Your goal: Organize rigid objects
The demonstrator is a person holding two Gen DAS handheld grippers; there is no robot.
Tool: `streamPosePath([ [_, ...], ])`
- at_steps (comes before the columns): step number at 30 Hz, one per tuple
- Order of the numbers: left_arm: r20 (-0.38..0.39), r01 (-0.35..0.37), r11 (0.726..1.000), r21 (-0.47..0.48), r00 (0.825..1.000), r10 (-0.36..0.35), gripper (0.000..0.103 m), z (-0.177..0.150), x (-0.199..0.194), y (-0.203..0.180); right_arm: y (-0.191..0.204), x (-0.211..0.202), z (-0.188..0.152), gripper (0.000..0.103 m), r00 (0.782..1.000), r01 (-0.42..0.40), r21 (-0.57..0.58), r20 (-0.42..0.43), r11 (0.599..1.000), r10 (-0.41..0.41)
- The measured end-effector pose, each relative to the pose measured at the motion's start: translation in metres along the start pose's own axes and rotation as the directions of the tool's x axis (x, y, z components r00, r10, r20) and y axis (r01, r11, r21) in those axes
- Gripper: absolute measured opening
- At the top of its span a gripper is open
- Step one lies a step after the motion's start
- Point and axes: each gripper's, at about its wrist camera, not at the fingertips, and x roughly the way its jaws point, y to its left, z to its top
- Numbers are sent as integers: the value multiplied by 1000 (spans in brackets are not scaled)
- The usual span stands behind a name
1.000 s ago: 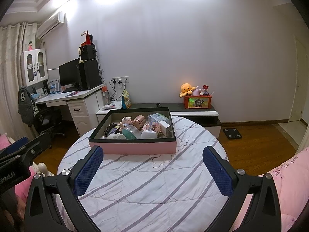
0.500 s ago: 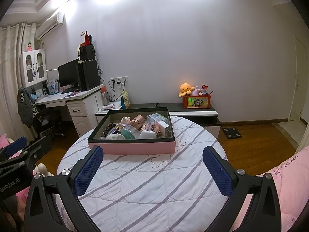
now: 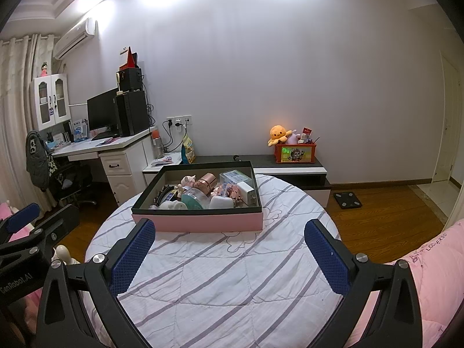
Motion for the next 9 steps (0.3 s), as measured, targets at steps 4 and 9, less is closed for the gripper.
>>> streamPosePath([
  [4, 6, 13, 1000, -14, 1000, -13, 103, 0, -1, 3, -1, 0, 0, 103, 1000, -1, -1, 1, 1000, 1],
  [9, 20, 13, 1000, -6, 1000, -13, 103, -1, -4, 1, -1, 0, 0, 103, 1000, 0, -1, 0, 1000, 0],
])
